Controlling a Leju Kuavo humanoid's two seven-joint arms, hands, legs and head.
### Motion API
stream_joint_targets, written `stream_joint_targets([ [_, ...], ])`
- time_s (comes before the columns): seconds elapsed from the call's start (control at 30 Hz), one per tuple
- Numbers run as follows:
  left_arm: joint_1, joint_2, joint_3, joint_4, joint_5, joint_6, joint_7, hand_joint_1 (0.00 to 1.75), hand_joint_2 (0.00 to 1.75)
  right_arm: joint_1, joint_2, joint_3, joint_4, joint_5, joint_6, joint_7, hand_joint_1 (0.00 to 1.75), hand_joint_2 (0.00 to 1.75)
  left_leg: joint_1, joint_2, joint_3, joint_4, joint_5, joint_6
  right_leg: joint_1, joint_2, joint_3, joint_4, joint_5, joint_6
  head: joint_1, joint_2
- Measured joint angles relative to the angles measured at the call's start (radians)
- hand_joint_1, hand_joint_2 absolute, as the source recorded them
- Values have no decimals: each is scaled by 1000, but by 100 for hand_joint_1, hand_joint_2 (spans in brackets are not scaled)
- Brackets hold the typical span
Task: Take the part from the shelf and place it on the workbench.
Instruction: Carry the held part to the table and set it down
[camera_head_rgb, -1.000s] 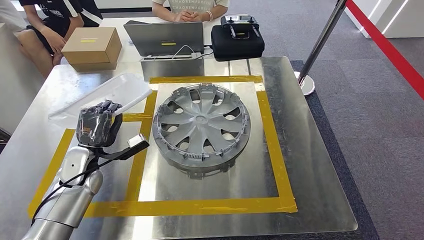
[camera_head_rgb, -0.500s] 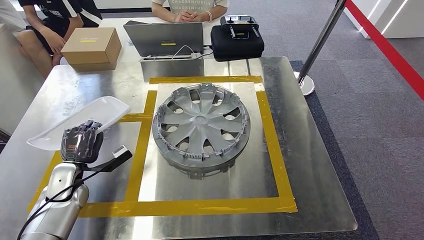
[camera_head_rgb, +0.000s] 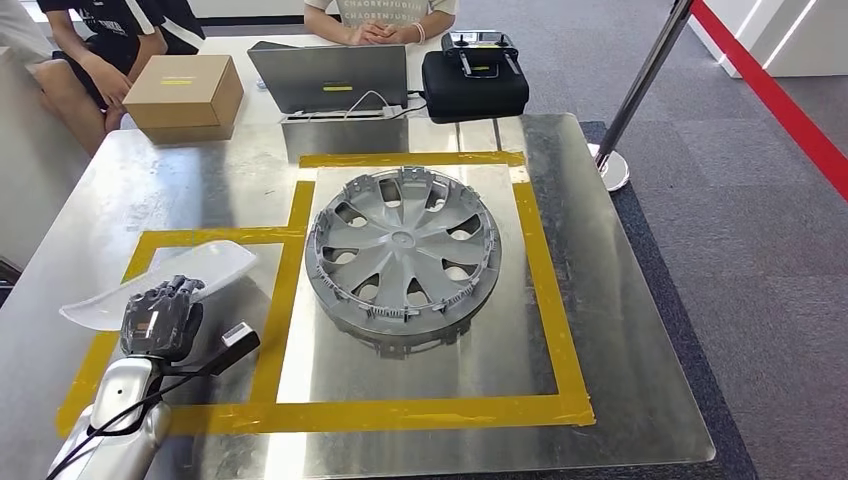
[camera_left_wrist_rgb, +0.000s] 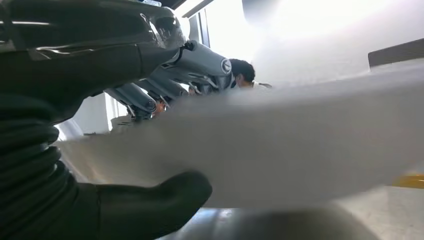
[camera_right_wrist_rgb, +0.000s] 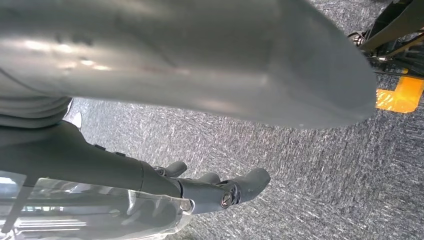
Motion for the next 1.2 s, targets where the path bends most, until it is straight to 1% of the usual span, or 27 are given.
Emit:
stream_joint_targets([
  [0.1, 14, 0, 12, -18, -1, 0, -9, 0, 175, -1, 0, 0, 0, 0, 0, -3, 0, 0, 0, 0, 0, 0, 0, 0, 0, 0, 0, 0, 0, 0, 0, 0],
  [0.27, 19, 6, 23, -39, -1, 1, 3, 0, 175, -1, -1, 0, 0, 1, 0, -5, 0, 0, 0, 0, 0, 0, 0, 0, 0, 0, 1, 0, 0, 0, 0, 0],
  [0.33, 21, 7, 33, -49, 7, 2, 1, 0, 87, -1, -2, 0, 0, 1, 0, -5, 0, 0, 0, 0, 1, 0, 0, 0, 0, 0, 1, 0, 0, 0, 0, 0],
  [0.4, 24, 6, 45, -61, 56, 4, -26, 0, 0, -1, -2, 0, 0, -1, 0, -3, 0, 0, 0, 0, 1, 0, 0, 0, 0, 0, 1, 0, 0, 0, 0, 0],
  [0.47, 26, 1, 59, -79, 189, -2, -97, 0, 0, -1, -3, 0, 0, -5, -1, 1, 0, 0, 0, 0, 1, 0, 0, 0, 0, 0, 1, 0, 0, 0, 0, 0],
  [0.53, 28, -12, 77, -104, 418, -42, -211, 0, 0, -1, -3, 0, 0, -9, -2, 3, 0, 0, 0, 0, 1, 0, 0, 0, 0, 0, 1, 0, 0, 0, 0, 0],
  [0.6, 32, -35, 101, -149, 705, -124, -343, 0, 0, -1, -3, -1, 0, -12, -4, 4, 0, 0, 0, 0, 1, 0, 0, 0, 0, 0, 1, 0, 0, 0, 0, 0],
  [0.67, 41, -64, 129, -213, 975, -227, -450, 0, 0, 0, -3, -1, 0, -12, -5, 3, 0, 0, 0, 0, 1, 0, 0, 0, 0, 0, 1, 0, 0, 0, 0, 0],
  [0.73, 53, -91, 157, -286, 1191, -328, -521, 0, 0, 0, -4, -1, 0, -11, -5, 1, 0, 0, 0, 0, 1, 0, 0, 0, 0, 0, 1, -1, 0, 0, 0, 0],
  [0.8, 67, -115, 186, -370, 1340, -393, -558, 0, 0, 0, -5, -1, 0, -11, -7, 0, 0, 0, 0, 0, 1, 0, 0, 0, 0, 0, 1, -1, 0, 0, 0, 0],
  [0.87, 75, -133, 210, -451, 1417, -420, -570, 0, 0, 0, -6, -2, 0, -10, -8, 0, 0, 0, 0, 0, 1, 0, -1, 0, 0, 0, 1, -1, 0, 0, 0, 0],
  [0.97, 84, -149, 231, -545, 1471, -439, -582, 0, 0, 0, -7, -2, 0, -10, -8, 0, 0, 0, 0, 0, 1, 0, -1, 0, 0, 0, 1, -1, 0, 0, 0, 0],
  [1.2, 98, -169, 256, -693, 1543, -459, -610, 0, 0, 0, -8, -2, 0, -7, -10, 1, 0, 0, 0, 0, 1, 0, -1, 0, 0, 0, 2, -1, 0, 0, 0, 0],
])
